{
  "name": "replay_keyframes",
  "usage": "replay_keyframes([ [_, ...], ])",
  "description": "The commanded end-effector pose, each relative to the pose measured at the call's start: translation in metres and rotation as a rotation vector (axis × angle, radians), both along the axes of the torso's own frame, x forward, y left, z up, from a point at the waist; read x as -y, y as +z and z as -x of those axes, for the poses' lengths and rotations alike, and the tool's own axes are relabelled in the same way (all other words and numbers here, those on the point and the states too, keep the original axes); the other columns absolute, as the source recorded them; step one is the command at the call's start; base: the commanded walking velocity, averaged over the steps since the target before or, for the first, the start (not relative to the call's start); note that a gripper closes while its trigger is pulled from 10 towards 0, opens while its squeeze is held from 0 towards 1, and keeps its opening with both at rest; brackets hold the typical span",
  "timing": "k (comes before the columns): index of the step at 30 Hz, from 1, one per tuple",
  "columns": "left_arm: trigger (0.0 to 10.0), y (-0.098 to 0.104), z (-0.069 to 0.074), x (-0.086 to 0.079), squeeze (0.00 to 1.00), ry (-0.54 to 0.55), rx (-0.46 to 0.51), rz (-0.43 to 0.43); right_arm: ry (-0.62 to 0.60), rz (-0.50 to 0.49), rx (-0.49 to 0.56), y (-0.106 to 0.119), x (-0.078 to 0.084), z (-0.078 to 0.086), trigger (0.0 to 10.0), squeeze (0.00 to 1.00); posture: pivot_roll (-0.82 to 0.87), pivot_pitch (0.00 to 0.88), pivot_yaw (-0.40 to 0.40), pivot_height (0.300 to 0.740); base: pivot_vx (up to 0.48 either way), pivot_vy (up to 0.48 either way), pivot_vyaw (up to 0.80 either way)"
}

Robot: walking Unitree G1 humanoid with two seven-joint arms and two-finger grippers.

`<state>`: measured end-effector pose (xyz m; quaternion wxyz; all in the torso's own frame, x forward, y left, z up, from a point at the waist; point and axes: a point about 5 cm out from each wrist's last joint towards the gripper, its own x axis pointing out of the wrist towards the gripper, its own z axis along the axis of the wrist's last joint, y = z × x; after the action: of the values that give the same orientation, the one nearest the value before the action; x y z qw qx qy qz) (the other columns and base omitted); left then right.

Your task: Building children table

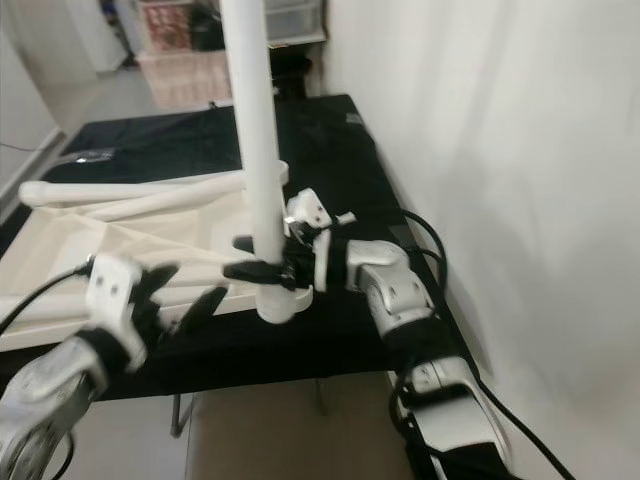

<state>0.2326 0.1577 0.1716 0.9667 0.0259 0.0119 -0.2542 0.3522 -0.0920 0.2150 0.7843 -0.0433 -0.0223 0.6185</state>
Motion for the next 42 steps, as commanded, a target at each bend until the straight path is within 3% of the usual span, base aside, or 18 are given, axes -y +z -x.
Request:
replay_keyframes([
  [1,10.0,0.003,0.007,-0.004,0.00,0.009,0.007,-0.052,-0.011,-0.006,0.015,0.004,-0.002,-0.004,10.0,0.00,-0.01,0.207,0.082,0.740,0.000,0.000,0.00],
  [5,10.0,0.003,0.017,-0.002,0.00,-0.005,0.004,-0.075,-0.015,-0.040,0.009,0.011,0.002,-0.007,10.0,0.00,0.00,0.232,0.088,0.740,0.000,0.000,0.00],
  [15,10.0,0.009,0.023,-0.012,0.00,0.042,0.023,-0.060,0.064,-0.049,-0.012,0.009,0.005,-0.003,10.0,0.00,0.02,0.284,0.099,0.740,0.000,0.000,0.00],
  [23,10.0,0.008,0.037,-0.006,0.00,-0.030,-0.002,-0.042,0.122,-0.040,-0.037,0.009,0.020,-0.001,10.0,0.00,0.03,0.314,0.115,0.740,0.000,0.000,0.00],
  [29,10.0,0.007,0.046,0.003,0.00,-0.138,-0.031,-0.060,0.076,0.017,-0.008,0.004,0.009,-0.004,10.0,0.00,0.02,0.323,0.116,0.740,0.000,0.000,0.00],
  [42,10.0,0.008,0.048,0.005,0.00,-0.151,-0.041,-0.039,0.110,0.078,0.013,0.009,0.021,-0.005,10.0,0.00,0.02,0.336,0.110,0.740,0.000,0.000,0.00],
])
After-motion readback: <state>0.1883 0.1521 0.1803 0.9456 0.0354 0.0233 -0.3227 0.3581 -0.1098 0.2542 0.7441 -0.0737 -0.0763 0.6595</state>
